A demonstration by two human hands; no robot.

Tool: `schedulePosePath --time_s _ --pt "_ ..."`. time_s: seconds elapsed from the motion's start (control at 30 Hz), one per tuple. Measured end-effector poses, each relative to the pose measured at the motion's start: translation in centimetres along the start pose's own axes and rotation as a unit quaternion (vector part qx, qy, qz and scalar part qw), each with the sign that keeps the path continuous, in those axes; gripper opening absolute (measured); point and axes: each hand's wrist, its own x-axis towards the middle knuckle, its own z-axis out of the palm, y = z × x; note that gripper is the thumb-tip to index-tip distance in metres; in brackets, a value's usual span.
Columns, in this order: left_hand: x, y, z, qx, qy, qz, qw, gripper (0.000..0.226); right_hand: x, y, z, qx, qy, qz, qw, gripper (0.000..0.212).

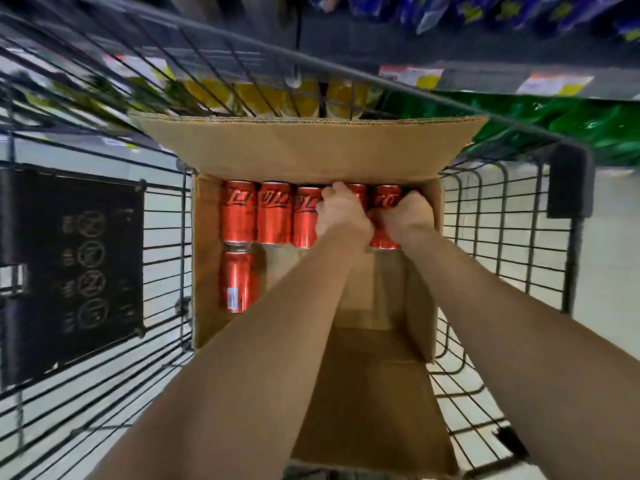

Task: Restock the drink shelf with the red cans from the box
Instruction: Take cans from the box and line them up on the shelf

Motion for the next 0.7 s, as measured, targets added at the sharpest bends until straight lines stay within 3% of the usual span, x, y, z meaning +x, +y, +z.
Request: schedulePosePath --time_s 0.23,0.53,0.7 --pt "0.7 -0.6 0.2 -0.046 -0.034 -0.021 0.998 0.085 -0.5 0.6 -0.4 0.021 -0.001 0.008 1.0 0.065" --pt "-1.0 -3.1 0.0 -0.131 0.017 0.022 0.991 0.095 -2.9 0.4 -0.7 0.093 0.019 0.011 0.995 0.063" --pt "-3.7 -5.7 -3.0 -0.191 0.004 0.037 0.981 0.089 -7.2 -0.1 -1.2 0.143 0.047 -0.028 0.988 0.063"
